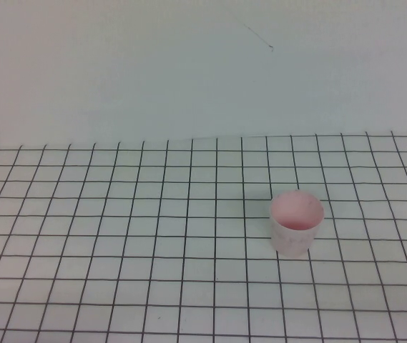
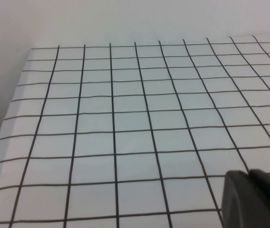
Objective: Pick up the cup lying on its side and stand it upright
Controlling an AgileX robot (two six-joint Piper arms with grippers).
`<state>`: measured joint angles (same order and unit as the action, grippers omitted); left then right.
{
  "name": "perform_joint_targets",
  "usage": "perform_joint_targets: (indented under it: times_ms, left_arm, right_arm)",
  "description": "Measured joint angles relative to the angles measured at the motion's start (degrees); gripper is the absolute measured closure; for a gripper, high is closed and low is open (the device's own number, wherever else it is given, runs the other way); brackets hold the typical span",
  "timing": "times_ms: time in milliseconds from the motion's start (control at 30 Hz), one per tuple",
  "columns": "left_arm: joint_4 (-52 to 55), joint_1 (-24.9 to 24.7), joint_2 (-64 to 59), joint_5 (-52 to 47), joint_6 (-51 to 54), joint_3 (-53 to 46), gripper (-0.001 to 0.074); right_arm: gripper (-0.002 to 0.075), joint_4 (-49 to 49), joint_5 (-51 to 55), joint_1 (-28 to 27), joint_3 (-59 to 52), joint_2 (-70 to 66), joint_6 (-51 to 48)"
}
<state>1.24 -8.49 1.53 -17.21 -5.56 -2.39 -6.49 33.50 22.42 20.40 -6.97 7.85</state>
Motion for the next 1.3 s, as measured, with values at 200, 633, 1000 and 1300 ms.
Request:
perform_joint_targets:
  times_ms: [200,633,1000,1300]
  left_arm:
    - [-0.1,0.0,0.0,0.0,0.0,0.0,0.0734]
    - [-0.1,0.0,0.0,0.0,0.0,0.0,0.0734]
    - [-0.1,0.0,0.0,0.0,0.0,0.0,0.0734]
    - [-0.1,0.0,0.0,0.0,0.1,0.0,0.0734]
  right_arm:
    - [0.0729,-2.3,-14.3,-9.5,-11.6,3.7,1.3]
    - [0.0729,-2.3,-25.0,-24.9,-22.4,8.5,1.3]
    - [0.0729,-0.1,-16.0,-24.8,-22.4,8.5,-2.5]
    - [0.0729,0.8,-16.5,-24.2,-22.4,8.6,-7.0]
